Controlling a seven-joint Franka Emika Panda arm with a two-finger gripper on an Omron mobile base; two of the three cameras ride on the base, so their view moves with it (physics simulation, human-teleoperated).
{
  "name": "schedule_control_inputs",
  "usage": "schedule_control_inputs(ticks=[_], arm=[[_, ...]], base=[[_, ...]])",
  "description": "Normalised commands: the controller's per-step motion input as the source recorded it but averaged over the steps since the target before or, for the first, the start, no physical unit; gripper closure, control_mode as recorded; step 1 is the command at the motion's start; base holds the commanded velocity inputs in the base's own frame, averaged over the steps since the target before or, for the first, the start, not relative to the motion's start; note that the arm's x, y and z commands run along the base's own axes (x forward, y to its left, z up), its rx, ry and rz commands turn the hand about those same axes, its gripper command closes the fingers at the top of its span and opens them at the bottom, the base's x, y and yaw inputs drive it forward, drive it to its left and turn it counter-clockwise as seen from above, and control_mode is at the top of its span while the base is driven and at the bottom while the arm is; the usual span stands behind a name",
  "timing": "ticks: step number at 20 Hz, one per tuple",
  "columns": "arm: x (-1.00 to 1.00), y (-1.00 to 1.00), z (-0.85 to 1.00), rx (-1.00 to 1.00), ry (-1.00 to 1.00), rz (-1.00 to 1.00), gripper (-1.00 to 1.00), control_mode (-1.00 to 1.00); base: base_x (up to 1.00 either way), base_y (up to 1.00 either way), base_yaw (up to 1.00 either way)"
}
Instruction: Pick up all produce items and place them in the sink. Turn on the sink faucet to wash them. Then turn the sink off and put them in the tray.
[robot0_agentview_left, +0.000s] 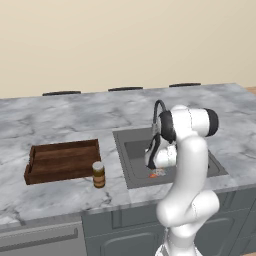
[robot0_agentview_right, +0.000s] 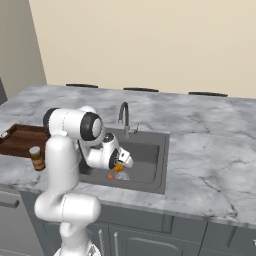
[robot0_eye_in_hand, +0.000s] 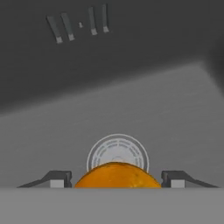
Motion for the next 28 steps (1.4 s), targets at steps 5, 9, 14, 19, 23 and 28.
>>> schedule_control_inputs(ticks=[5, 9, 14, 19, 23, 28], arm=[[-0.21, 0.25, 0.66, 0.0, 0.0, -0.04, 1.0, -1.0], [-0.3, 0.24, 0.55, 0.0, 0.0, -0.03, 1.0, -1.0], [-0.21, 0.14, 0.44, -0.01, 0.0, -0.02, 1.0, -1.0], [-0.13, 0.01, 0.38, 0.0, -0.01, 0.0, 1.0, -1.0], [-0.16, 0.0, 0.29, 0.0, -0.01, 0.0, 1.0, -1.0], [-0.15, 0.0, 0.31, 0.0, -0.01, 0.0, 1.0, -1.0]], base=[[0.0, 0.0, 0.0], [0.0, 0.0, 0.0], [0.0, 0.0, 0.0], [0.0, 0.0, 0.0], [0.0, 0.0, 0.0], [0.0, 0.0, 0.0]])
